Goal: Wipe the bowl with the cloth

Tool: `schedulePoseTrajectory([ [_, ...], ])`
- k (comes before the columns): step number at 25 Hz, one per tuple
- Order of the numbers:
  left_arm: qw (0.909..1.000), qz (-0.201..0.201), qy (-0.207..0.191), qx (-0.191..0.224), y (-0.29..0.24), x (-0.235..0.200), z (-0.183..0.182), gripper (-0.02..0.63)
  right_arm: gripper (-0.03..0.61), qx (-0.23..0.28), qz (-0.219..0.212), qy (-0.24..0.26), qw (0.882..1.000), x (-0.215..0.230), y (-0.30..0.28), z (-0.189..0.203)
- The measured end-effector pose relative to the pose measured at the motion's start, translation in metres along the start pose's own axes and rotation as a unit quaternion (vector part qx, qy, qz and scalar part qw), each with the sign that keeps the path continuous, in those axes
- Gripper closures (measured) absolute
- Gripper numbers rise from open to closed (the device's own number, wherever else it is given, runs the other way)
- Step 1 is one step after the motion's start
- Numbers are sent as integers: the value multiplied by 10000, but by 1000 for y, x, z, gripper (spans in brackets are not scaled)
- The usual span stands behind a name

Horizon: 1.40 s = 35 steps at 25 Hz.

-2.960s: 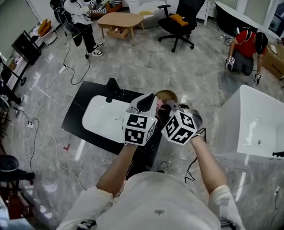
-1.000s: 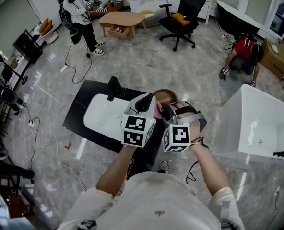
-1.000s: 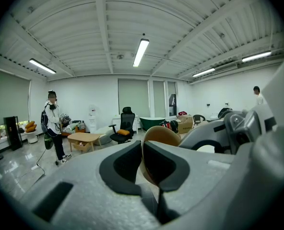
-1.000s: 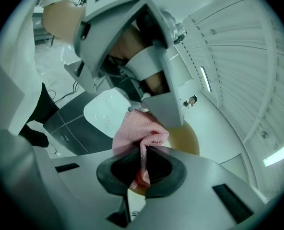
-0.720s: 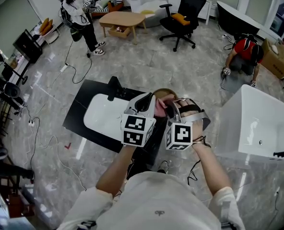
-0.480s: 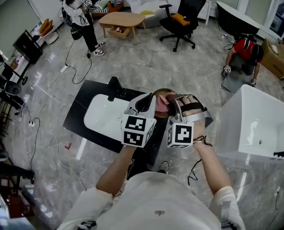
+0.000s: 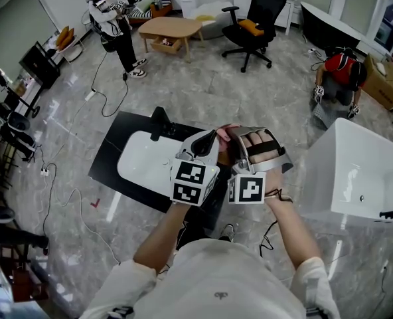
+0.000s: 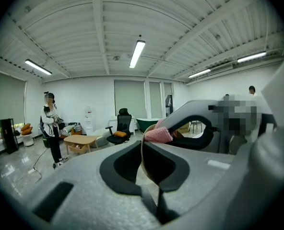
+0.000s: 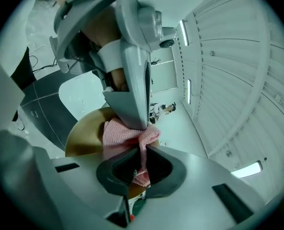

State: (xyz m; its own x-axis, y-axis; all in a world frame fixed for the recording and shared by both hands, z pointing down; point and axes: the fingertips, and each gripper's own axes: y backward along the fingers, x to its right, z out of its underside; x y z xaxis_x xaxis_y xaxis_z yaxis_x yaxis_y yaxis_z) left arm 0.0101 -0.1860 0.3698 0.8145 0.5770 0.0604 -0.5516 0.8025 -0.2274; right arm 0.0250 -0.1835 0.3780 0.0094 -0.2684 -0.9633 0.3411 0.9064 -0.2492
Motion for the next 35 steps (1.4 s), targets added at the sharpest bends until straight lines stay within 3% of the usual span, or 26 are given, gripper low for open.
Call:
schedulePoseTrajectory([
  [16, 9997, -185, 168, -67, -9, -22, 3, 589, 563, -291, -205, 129, 9993, -16, -7, 21],
  [23, 9994, 327, -63, 66, -17, 6, 1, 589, 563, -368, -126, 115, 9992, -15, -10, 29],
  [35, 9989, 378, -279, 48, -14, 13, -4, 589, 563, -264, -426, -11, 9987, -25, -12, 15],
])
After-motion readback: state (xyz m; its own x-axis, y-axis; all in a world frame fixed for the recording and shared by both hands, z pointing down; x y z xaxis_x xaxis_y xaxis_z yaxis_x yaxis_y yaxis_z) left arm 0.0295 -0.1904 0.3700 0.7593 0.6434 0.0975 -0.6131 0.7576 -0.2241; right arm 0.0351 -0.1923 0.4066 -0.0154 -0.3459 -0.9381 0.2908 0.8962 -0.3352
